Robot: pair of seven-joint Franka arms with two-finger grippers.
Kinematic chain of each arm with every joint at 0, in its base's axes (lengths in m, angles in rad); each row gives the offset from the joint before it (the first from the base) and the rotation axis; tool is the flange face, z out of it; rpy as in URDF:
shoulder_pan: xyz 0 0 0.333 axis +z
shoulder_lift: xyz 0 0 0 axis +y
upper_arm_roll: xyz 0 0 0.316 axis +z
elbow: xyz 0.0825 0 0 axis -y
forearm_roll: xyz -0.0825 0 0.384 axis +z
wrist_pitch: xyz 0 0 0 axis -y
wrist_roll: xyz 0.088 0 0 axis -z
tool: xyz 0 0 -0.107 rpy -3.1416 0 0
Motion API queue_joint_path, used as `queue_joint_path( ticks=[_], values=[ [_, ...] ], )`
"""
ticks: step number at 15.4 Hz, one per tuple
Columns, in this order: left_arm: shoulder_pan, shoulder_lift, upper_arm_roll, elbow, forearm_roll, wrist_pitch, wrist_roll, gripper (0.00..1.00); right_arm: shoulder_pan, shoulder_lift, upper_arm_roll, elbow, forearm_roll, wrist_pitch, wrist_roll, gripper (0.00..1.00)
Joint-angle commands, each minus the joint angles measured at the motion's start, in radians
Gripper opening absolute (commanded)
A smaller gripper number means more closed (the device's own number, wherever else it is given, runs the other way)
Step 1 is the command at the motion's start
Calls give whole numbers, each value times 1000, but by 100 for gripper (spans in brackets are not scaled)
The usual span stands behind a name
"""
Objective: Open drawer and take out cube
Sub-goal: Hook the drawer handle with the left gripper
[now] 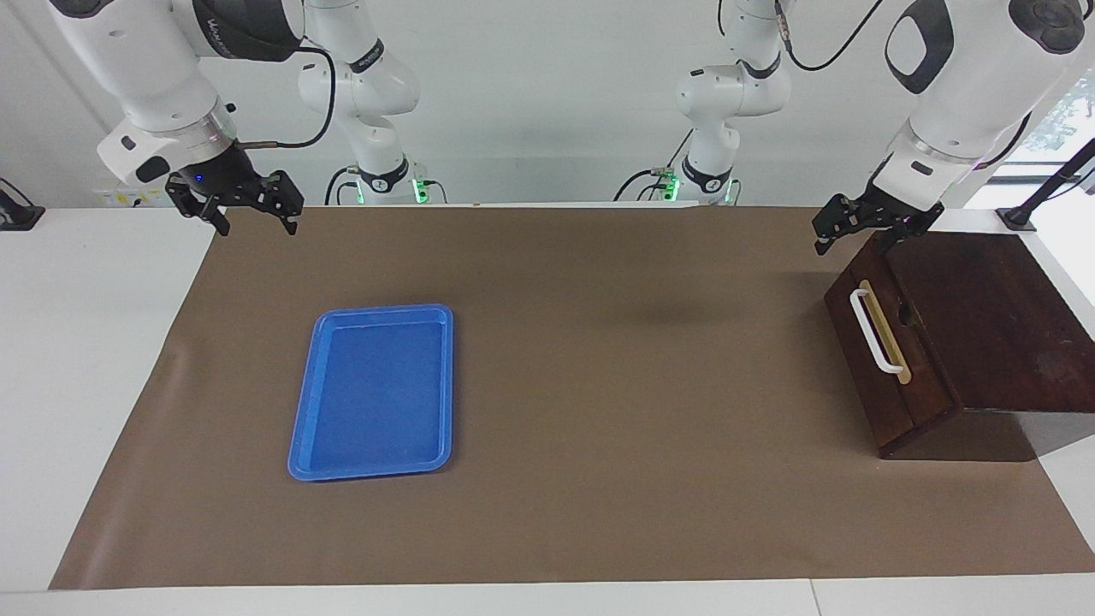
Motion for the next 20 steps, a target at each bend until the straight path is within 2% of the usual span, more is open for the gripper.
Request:
queue_joint_path(
  ticks=[1, 5, 7, 9, 12, 16, 20],
  values=[
    [-5, -10, 6, -3, 13, -3, -1, 100, -17, -14, 14, -11, 17, 13, -3, 100],
    [-4, -13, 6, -18, 19, 21, -1, 100, -17, -14, 14, -11, 17, 13, -3, 100],
    [-16, -45, 2, -99, 123, 134, -3, 100, -17, -14, 14, -11, 17, 11, -5, 100],
    [-14, -57, 0, -141, 136, 190, -4, 100, -17, -14, 14, -12, 17, 11, -6, 100],
    [-17, -41, 0, -175, 175, 270, -7, 100, -16, -14, 14, -12, 15, 11, -6, 100],
    [-71, 11, -2, -303, 405, 417, -10, 100, -14, -14, 14, -11, 15, 10, -6, 100],
    [-38, 70, 0, -351, 507, 549, -10, 100, -14, -14, 14, -11, 15, 6, -6, 100]
  ],
)
